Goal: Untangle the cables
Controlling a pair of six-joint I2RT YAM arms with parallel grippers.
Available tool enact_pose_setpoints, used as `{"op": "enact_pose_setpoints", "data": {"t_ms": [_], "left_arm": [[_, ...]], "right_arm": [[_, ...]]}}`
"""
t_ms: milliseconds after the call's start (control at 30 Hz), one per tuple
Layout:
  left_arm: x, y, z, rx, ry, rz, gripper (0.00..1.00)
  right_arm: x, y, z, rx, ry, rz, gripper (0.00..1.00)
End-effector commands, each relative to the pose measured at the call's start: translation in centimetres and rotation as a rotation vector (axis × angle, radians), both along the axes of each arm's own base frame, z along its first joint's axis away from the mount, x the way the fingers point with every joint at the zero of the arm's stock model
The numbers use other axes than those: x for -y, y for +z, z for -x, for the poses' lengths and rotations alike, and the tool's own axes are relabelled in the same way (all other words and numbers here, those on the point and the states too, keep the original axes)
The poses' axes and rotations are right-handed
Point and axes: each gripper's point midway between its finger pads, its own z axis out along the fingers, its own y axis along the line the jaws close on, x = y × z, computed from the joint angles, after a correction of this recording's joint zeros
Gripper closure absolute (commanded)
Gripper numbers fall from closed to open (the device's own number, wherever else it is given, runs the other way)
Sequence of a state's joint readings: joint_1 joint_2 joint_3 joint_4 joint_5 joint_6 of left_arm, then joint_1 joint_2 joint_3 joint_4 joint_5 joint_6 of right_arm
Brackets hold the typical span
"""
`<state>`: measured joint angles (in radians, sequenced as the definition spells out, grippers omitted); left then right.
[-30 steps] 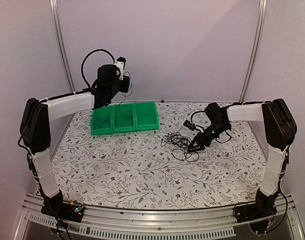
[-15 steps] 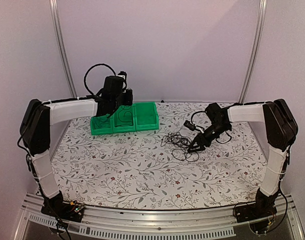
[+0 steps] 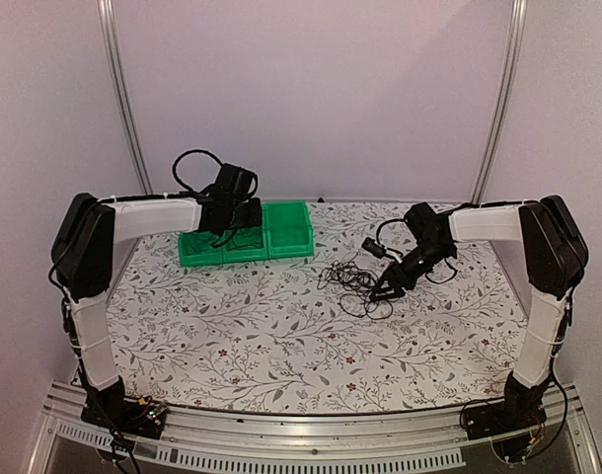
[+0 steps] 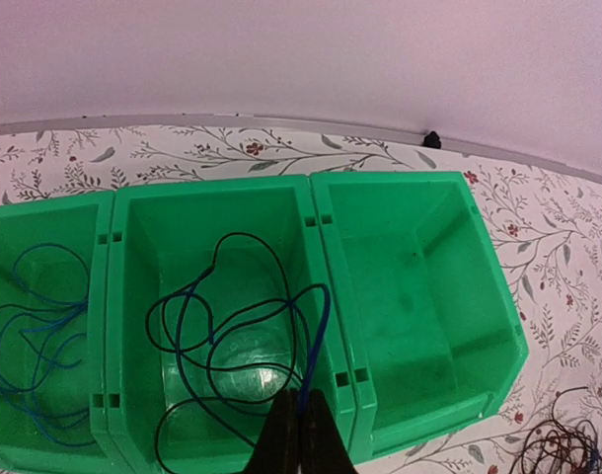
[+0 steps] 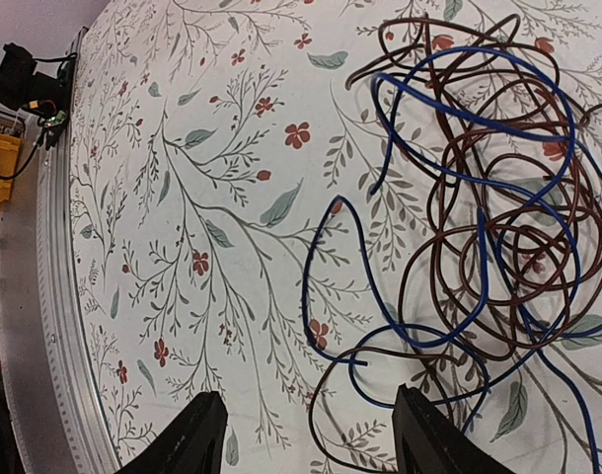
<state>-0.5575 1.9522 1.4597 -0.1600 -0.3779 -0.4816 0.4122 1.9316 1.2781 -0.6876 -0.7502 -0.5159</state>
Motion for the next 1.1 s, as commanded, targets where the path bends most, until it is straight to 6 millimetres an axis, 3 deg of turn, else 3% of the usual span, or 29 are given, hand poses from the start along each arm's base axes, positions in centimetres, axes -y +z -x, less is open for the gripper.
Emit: {"op": "enact_pose_setpoints", "data": {"t_ms": [0, 367, 533, 633, 767, 967, 1067], "left_arm": [[-0.1, -2.3, -1.6, -0.076, 0.013, 0.061, 1.0], [-0.3, -5.6, -2.5, -0.183, 0.031, 0.062, 1.0], [-1.4, -5.4, -2.0, -0.205, 0.066, 0.051, 0.98], [-1.9, -3.7, -1.6, -0.196, 0.08, 0.054, 0.85], [-1.6, 0.4, -1.3, -0.117, 0.047, 0.088, 0.7], [-2.2, 5.5, 0.0, -0.023, 0.007, 0.121, 0.54], [-2.2, 7.4, 0.8, 0.003, -0.032, 0.138, 0.52]], "right_arm": [[-0.6, 1.6, -0.6, 0.052, 0.014, -0.032, 0.38], [-0.7, 1.7, -0.6, 0.063, 0.018, -0.034, 0.38], [-0.8, 2.1, -0.9, 0.062, 0.016, -0.039, 0.38], [-0.9, 3.0, -1.0, 0.049, 0.013, -0.042, 0.38], [-0.6, 5.2, -0.8, 0.08, 0.021, -0.047, 0.38], [1.1, 6.6, -1.0, 0.148, 0.038, 0.027, 0.38], [2.8, 6.7, -0.3, 0.178, 0.065, 0.087, 0.38]]}}
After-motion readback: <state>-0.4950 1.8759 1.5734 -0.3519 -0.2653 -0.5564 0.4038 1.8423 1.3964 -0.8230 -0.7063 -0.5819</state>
